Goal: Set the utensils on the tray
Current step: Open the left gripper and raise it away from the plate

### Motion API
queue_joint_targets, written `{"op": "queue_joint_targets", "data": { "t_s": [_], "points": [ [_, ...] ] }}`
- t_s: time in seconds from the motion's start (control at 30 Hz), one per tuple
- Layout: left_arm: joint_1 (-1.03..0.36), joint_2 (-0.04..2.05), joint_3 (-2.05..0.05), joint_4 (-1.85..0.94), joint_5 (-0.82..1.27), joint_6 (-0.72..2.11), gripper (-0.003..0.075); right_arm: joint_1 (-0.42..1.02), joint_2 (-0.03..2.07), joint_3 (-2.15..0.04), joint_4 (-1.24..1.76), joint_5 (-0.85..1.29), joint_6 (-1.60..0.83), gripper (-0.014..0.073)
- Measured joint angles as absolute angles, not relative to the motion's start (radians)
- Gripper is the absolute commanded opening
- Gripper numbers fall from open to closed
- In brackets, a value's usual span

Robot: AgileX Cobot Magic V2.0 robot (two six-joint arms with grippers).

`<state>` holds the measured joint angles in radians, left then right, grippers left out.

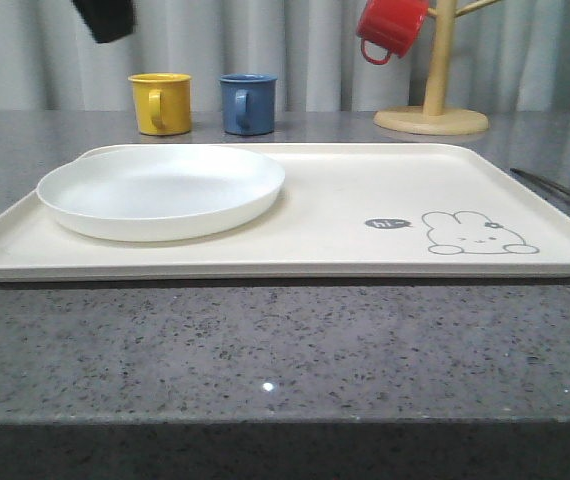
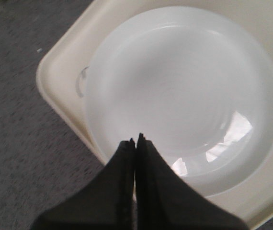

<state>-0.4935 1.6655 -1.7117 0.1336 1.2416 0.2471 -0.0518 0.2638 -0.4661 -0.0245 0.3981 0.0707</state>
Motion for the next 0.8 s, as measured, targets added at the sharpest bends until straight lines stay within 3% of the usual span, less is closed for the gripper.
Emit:
{"op": "queue_joint_targets", "data": {
  "t_s": [0.4, 0.8],
  "points": [
    [-0.12, 1.398, -1.386, 0.044, 1.141, 0.182, -0.0018, -0.052, 0.264, -0.466, -0.024, 0.398, 0.071, 0.0566],
    [-0.133, 0.796, -0.703, 0.0, 0.549, 0.182, -0.0018, -0.052, 0.264, -0.466, -0.024, 0.398, 0.071, 0.0566]
  ]
}}
